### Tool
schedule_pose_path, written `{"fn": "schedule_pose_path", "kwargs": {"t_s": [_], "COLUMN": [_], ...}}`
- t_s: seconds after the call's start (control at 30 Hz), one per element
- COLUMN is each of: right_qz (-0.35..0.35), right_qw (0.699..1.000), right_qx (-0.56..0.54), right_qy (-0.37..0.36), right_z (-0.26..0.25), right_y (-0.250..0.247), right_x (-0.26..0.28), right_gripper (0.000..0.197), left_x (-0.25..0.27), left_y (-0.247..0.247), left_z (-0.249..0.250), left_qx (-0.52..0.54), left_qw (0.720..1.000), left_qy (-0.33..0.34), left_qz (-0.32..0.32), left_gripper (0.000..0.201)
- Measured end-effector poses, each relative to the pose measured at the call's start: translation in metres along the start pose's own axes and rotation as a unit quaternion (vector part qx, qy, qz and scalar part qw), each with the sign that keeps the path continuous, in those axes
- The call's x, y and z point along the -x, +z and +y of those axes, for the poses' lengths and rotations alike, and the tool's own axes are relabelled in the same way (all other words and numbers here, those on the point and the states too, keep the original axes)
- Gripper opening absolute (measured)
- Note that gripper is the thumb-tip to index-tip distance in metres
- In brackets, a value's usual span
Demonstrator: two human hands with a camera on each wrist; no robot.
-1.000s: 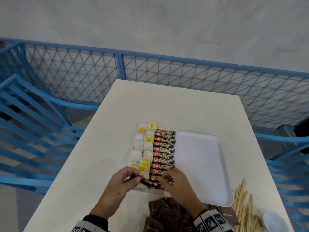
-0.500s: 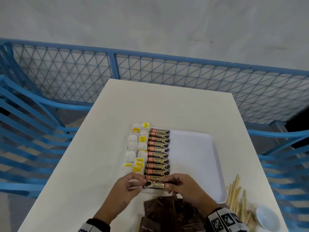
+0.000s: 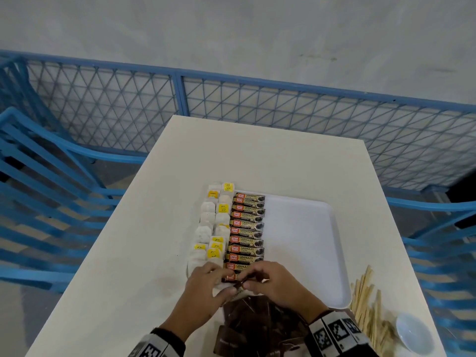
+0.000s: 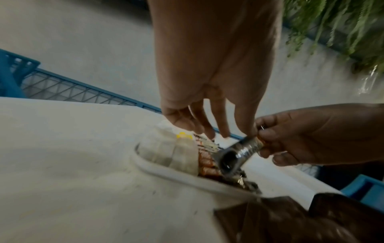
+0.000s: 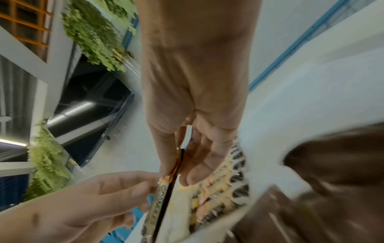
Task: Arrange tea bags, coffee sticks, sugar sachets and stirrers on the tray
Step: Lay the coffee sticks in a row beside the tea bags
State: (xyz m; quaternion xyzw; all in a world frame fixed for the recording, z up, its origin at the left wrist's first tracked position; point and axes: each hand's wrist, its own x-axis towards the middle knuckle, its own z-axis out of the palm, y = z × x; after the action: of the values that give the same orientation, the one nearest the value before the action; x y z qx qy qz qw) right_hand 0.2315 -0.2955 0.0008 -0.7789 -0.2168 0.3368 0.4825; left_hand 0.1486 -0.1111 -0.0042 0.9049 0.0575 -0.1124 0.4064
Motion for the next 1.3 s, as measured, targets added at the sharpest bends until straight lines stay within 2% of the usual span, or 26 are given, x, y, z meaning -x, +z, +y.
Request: {"fn": "schedule_pose_path", "kwargs": {"t_s": [0.03,0.13,0.23,0.37,0.47,0.53,0.7,0.83,0.97,1.1,1.2,1.27,1.3], "right_qz": [0.002,0.053,0.061,0.050,0.078,0.090,0.065,0.049,0.047,0.111,0.158,0.145,0.114], "right_qw": [1.000,0.993,0.993,0.997,0.997,0.993,0.980,0.964,0.960,0.966,0.963,0.964,0.966], "right_qx": [-0.028,-0.099,-0.104,-0.059,0.012,0.073,0.190,0.260,0.275,0.232,0.214,0.220,0.233], "right_qy": [-0.011,-0.019,-0.002,0.000,0.011,0.019,0.008,-0.010,-0.011,-0.031,-0.039,-0.023,-0.010], "right_z": [-0.004,-0.013,-0.009,0.000,0.008,0.016,0.024,0.027,0.026,0.024,0.027,0.028,0.028], "right_y": [0.001,0.002,0.004,0.011,0.008,0.004,0.007,0.011,0.012,0.003,-0.010,-0.017,-0.019], "right_x": [-0.001,-0.002,0.000,0.003,0.002,0.000,-0.006,-0.014,-0.013,0.000,0.019,0.032,0.040], "right_gripper": [0.021,0.021,0.027,0.019,0.020,0.013,0.013,0.017,0.021,0.014,0.009,0.008,0.009], "left_x": [-0.003,-0.011,-0.013,-0.009,-0.002,0.005,0.022,0.026,0.025,0.025,0.030,0.034,0.037], "left_y": [-0.001,-0.004,-0.005,-0.003,0.000,0.001,0.010,0.023,0.034,0.035,0.027,0.019,0.014], "left_z": [0.004,0.015,0.016,0.014,0.004,-0.005,-0.021,-0.024,-0.025,-0.026,-0.028,-0.027,-0.026], "left_qx": [0.009,0.084,0.152,0.192,0.155,0.107,0.017,-0.013,-0.065,-0.058,-0.003,0.036,0.057], "left_qw": [1.000,0.996,0.986,0.979,0.985,0.991,0.988,0.984,0.986,0.988,0.990,0.989,0.988], "left_qy": [0.007,-0.007,-0.035,-0.062,-0.075,-0.082,-0.078,-0.076,-0.064,-0.057,-0.060,-0.062,-0.065], "left_qz": [-0.011,0.007,0.050,0.021,0.000,-0.018,-0.130,-0.159,-0.142,-0.133,-0.129,-0.130,-0.130], "left_gripper": [0.042,0.002,0.004,0.008,0.007,0.006,0.015,0.024,0.030,0.032,0.030,0.025,0.023]}}
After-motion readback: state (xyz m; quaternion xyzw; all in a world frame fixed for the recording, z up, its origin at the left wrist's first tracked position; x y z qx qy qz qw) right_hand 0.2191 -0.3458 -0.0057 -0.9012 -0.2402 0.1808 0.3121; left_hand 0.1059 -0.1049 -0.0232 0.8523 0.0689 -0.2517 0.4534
